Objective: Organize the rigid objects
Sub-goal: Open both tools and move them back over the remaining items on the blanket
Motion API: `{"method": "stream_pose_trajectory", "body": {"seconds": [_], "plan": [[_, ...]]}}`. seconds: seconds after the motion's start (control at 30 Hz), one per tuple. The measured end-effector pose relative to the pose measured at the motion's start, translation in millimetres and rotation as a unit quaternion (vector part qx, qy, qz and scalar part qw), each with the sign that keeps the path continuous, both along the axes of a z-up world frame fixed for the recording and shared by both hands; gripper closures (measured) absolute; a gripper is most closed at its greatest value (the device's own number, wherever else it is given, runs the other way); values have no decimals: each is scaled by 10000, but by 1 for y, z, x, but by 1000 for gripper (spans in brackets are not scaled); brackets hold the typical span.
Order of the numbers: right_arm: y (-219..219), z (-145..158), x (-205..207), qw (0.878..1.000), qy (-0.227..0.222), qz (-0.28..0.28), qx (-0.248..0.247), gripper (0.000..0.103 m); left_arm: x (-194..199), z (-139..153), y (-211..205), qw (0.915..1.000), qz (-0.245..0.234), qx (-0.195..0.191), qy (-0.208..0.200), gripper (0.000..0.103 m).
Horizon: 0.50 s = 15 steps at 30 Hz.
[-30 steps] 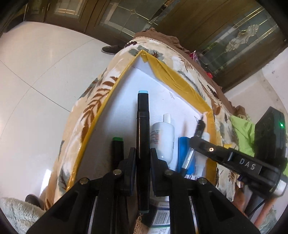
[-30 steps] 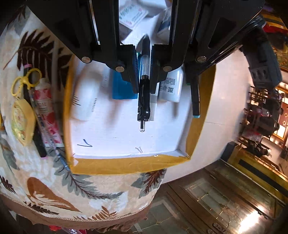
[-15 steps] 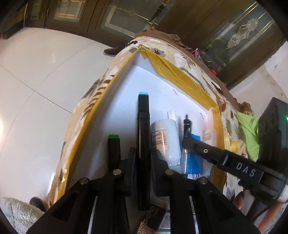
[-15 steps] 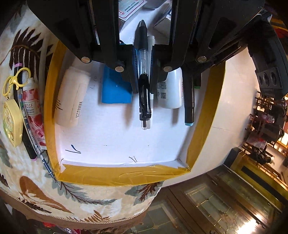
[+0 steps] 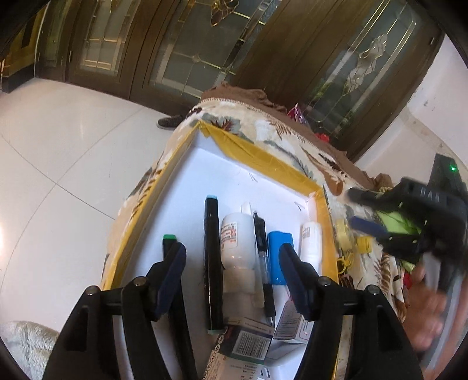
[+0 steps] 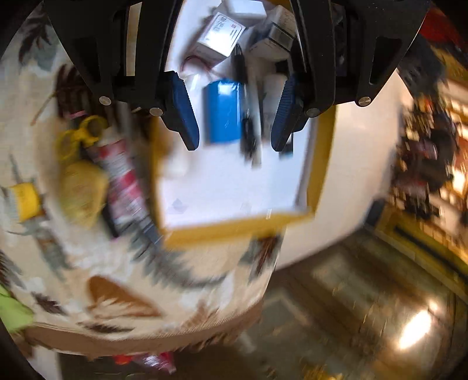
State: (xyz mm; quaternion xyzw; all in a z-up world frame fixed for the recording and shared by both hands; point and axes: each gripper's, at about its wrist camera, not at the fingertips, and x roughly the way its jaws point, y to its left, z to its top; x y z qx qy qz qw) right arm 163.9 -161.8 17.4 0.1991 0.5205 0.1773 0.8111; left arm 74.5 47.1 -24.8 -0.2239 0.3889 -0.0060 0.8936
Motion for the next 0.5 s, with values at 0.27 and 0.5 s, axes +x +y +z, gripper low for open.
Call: {"method": "stream_pose_trajectory", "body": {"seconds": [0.27, 0.5], "plan": [[-77, -12, 16, 9951, 310, -921, 198, 51, 1, 7, -12, 9998, -47, 139, -135, 37], [-110, -19, 16, 9873, 525, -1482, 223, 51, -6, 25, -40, 9988, -363, 168, -293, 37]]}}
